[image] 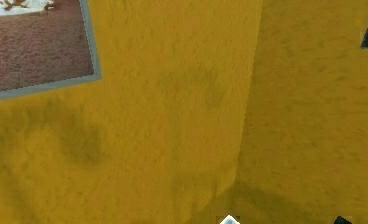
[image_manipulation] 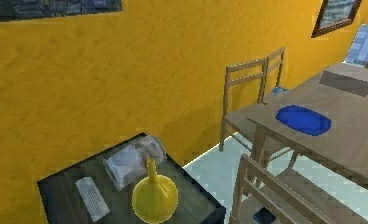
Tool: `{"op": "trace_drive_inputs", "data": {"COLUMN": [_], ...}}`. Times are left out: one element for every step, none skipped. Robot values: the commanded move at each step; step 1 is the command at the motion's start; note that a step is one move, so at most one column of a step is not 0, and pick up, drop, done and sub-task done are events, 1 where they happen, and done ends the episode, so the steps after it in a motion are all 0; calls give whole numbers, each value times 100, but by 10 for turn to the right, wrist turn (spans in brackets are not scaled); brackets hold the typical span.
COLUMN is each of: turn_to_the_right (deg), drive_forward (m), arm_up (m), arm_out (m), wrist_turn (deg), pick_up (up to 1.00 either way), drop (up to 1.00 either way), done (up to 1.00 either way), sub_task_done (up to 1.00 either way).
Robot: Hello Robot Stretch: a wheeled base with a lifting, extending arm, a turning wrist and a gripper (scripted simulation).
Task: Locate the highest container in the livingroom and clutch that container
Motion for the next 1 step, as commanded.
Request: {"op": "trace_drive_inputs", "data": {"turn_to_the_right": [0], "drive_forward": [0], "arm_up": [28], "arm_out": [0], "wrist_turn": [0], "pick_up": [0], "drop": [0], "done": [0], "sub_task_done": [0]}}
